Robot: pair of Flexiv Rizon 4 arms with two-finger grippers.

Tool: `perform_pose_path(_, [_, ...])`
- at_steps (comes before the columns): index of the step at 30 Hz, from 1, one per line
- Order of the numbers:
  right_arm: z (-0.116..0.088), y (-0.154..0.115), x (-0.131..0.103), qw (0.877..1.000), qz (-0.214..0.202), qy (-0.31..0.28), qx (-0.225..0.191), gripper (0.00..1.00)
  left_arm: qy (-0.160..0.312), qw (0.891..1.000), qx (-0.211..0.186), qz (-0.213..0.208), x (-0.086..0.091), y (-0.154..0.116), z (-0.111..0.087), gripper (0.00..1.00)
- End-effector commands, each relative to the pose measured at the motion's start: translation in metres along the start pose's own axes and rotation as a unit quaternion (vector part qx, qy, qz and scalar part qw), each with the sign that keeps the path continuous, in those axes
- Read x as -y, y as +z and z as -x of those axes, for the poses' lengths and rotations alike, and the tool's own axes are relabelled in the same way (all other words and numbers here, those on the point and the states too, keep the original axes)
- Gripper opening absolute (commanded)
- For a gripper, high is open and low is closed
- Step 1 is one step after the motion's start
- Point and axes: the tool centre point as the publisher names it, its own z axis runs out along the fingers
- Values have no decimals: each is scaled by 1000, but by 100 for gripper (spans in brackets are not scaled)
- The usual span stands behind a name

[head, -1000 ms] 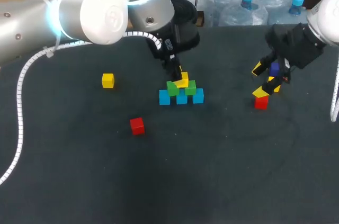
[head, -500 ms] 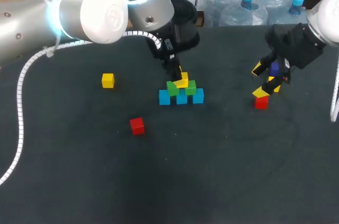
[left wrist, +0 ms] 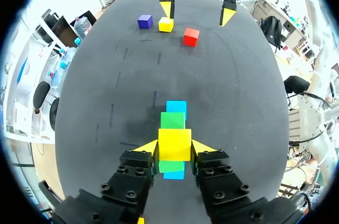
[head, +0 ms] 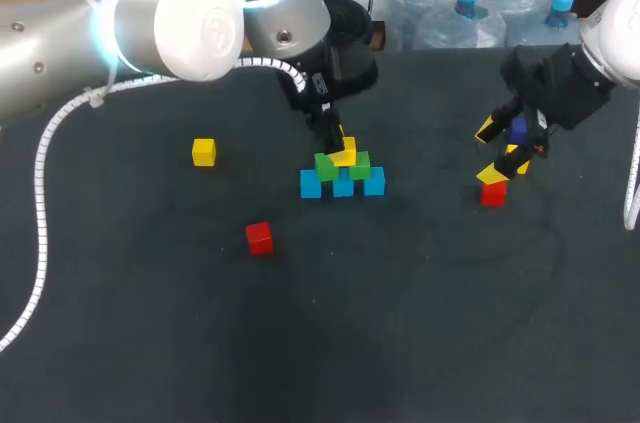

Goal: Place the blue cubes, place green cubes on the blue cubes, place the yellow cubes on the green cubes, then place the red cubes on the yellow cubes, and place purple cube on the red cubes.

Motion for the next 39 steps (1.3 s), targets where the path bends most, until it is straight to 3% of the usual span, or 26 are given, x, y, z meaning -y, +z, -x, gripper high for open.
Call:
perform_pose_path(1, [0, 1, 1, 1000, 0, 0, 1, 100, 1, 1000, -2, -4, -4, 0, 1, 2])
perform_pose_path(2, [0, 1, 1, 1000, 0, 0, 1, 100, 0, 1000, -2, -4, -4, 0, 0, 7])
perform_pose_path(8, [0, 1, 1, 1000, 0, 0, 1, 100, -1, 1000, -2, -5, -4, 1, 0, 13])
perform_pose_path(14, [0, 1, 1, 1000, 0, 0, 1, 100, 0, 1000, -3, -7, -5, 1, 0, 25])
perform_pose_path(39, [0, 1, 1, 1000, 0, 0, 1, 100, -2, 1000, -4, -9, -5, 2, 0, 42])
